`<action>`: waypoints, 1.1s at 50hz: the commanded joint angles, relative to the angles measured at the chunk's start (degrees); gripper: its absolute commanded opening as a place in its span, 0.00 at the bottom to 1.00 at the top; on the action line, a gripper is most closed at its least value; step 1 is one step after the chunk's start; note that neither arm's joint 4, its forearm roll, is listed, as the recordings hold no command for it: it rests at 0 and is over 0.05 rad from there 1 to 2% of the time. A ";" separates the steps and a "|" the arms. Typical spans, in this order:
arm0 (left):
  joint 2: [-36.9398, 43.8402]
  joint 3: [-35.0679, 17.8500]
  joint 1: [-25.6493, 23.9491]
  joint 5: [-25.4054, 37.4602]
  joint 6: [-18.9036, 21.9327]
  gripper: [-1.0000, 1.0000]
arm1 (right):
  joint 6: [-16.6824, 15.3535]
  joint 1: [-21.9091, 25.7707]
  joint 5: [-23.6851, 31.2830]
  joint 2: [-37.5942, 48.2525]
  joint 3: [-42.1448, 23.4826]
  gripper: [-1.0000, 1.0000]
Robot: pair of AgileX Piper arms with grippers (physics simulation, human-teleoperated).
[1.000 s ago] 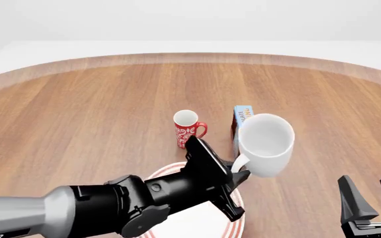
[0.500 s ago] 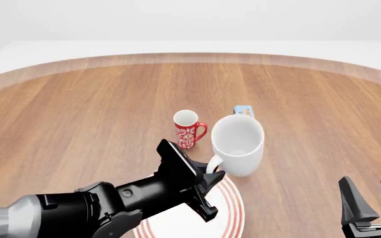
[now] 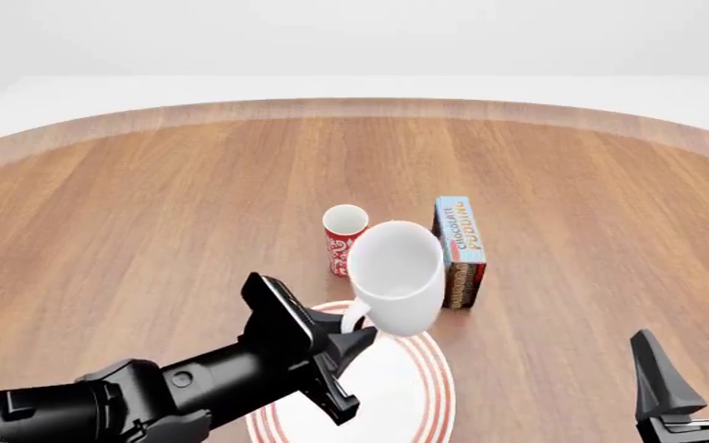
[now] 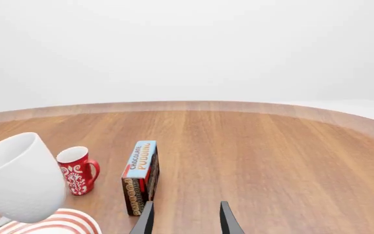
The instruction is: Pick up the white mug and put it on the plate, and put the chocolate pudding to the right of the plate.
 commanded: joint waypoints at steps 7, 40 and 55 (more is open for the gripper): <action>-6.38 6.15 2.15 1.56 -0.93 0.00 | -0.03 -0.11 -0.12 0.12 0.01 1.00; -8.48 13.19 3.47 -0.06 -4.09 0.00 | -0.64 0.15 -0.03 -0.29 0.02 1.00; -4.11 14.64 3.92 -3.27 -5.22 0.00 | -0.74 0.19 0.34 -0.67 -0.03 1.00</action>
